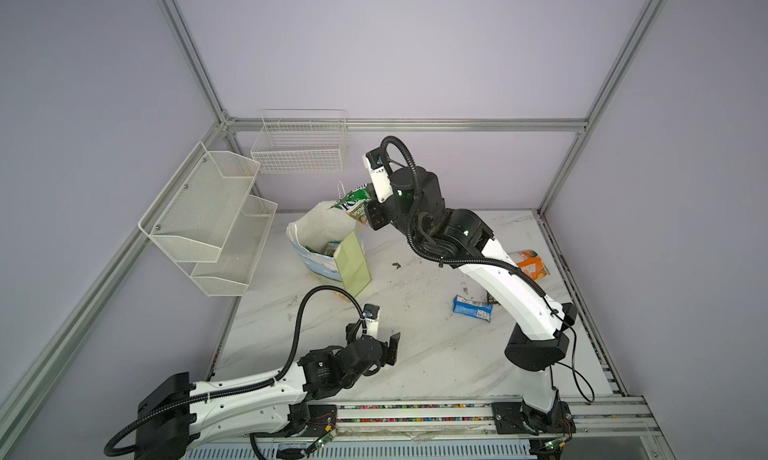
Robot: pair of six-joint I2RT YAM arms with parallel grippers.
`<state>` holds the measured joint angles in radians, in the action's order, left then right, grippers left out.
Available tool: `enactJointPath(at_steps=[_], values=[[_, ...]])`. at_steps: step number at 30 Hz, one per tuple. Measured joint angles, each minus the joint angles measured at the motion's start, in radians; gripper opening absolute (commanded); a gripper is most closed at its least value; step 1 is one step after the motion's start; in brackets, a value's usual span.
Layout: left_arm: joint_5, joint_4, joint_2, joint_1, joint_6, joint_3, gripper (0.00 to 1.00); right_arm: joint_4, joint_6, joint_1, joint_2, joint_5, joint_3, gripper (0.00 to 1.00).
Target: Place the snacks into the paper bag
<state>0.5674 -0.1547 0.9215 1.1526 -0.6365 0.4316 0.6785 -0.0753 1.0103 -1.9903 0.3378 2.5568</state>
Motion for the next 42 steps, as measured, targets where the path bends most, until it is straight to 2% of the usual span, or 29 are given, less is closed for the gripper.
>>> enactJointPath(at_steps=[18, 42], values=[[0.014, -0.019, -0.029, 0.017, -0.019, -0.007, 0.97, -0.154, 0.049, 0.000, -0.116, -0.170, 0.040, 0.00], [0.039, -0.058, -0.109, 0.035, -0.060, -0.055, 0.95, -0.335, 0.155, -0.002, -0.217, -0.325, 0.071, 0.00]])
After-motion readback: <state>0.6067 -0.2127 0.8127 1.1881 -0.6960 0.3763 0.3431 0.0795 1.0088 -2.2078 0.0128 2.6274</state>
